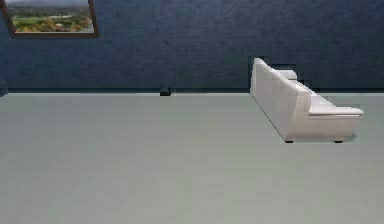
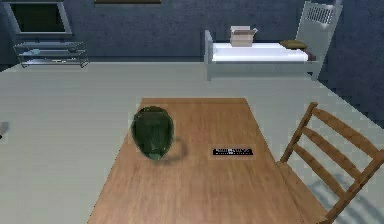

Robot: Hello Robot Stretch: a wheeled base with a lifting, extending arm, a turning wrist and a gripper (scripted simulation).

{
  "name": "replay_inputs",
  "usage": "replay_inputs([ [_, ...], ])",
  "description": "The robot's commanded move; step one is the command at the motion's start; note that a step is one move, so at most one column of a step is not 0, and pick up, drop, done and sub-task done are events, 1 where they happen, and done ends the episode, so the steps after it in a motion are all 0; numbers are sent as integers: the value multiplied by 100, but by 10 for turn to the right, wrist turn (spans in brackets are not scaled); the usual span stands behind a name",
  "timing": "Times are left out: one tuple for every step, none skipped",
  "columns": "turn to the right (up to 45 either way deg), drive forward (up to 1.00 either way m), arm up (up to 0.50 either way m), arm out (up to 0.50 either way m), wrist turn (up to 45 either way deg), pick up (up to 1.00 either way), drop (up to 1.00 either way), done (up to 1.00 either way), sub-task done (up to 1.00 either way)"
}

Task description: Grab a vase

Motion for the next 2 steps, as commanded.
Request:
replay_inputs([
  [0,0,50,0,0,0,0,0,0],
  [0,0,38,0,0,0,0,0,0],
])
